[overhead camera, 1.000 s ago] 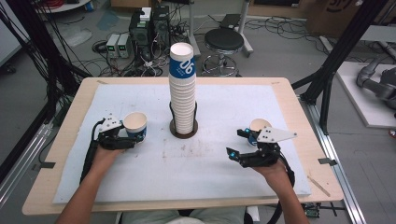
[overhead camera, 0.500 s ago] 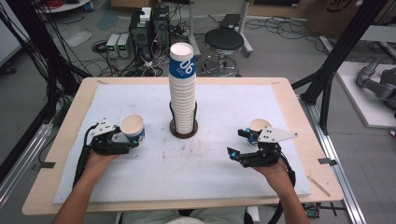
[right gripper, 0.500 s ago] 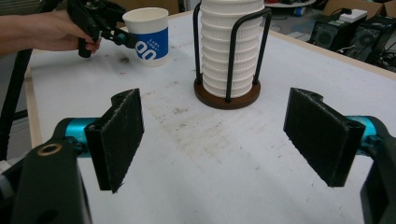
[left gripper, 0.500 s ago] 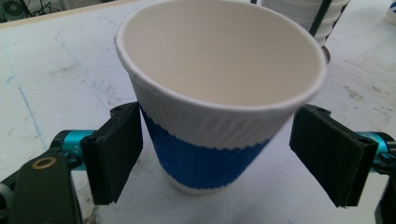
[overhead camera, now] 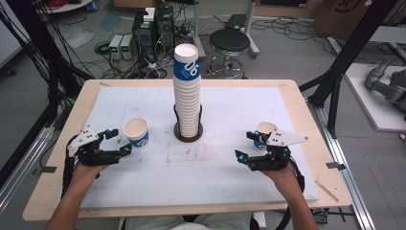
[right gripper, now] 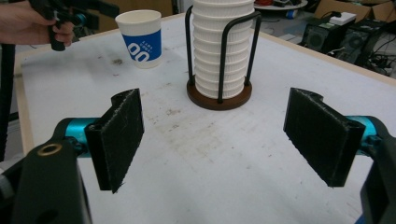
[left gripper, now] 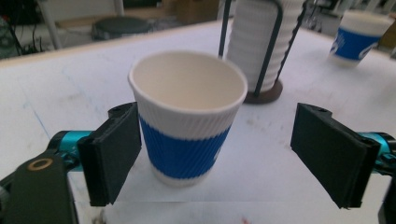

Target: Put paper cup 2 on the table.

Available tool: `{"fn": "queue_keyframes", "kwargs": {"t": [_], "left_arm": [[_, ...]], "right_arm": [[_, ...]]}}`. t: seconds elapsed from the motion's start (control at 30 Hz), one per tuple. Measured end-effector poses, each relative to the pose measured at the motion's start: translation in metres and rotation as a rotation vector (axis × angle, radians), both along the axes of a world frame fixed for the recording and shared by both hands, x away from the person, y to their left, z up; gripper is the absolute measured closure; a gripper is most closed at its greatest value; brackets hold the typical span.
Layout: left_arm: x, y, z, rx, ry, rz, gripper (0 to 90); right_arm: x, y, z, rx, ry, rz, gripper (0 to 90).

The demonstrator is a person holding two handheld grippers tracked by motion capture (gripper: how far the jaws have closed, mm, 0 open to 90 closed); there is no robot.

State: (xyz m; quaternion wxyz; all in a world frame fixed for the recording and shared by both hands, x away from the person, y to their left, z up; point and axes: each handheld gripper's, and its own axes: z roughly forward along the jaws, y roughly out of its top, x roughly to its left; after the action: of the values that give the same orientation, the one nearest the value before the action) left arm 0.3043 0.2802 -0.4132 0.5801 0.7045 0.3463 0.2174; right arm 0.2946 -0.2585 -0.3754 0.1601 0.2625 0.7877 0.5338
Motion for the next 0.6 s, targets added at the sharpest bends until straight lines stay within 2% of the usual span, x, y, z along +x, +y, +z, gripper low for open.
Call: {"fn": "queue_keyframes", "kwargs": {"t": [0.13, 0.2, 0.4, 0.5, 0.6], "left_arm": [[-0.002, 0.001, 0.01, -0.032, -0.055, 0.015, 15.9], [-0.002, 0.001, 0.011, -0.037, -0.062, 0.017, 15.9], [-0.001, -0.001, 0.02, -0.099, -0.092, 0.034, 15.9], [-0.001, -0.003, 0.024, -0.127, -0.107, 0.026, 15.9], [0.0, -0.006, 0.028, -0.135, -0.118, 0.017, 15.9]], "right_arm": [[-0.001, -0.003, 0.0, 0.002, -0.007, -0.017, 20.6], [-0.001, -0.004, 0.0, 0.002, -0.005, -0.024, 20.7], [-0.002, -0.011, 0.0, 0.007, -0.011, -0.057, 20.6], [-0.003, -0.015, 0.0, 0.016, -0.015, -0.078, 20.7], [-0.005, -0.021, 0.0, 0.012, -0.022, -0.111, 20.7]]}}
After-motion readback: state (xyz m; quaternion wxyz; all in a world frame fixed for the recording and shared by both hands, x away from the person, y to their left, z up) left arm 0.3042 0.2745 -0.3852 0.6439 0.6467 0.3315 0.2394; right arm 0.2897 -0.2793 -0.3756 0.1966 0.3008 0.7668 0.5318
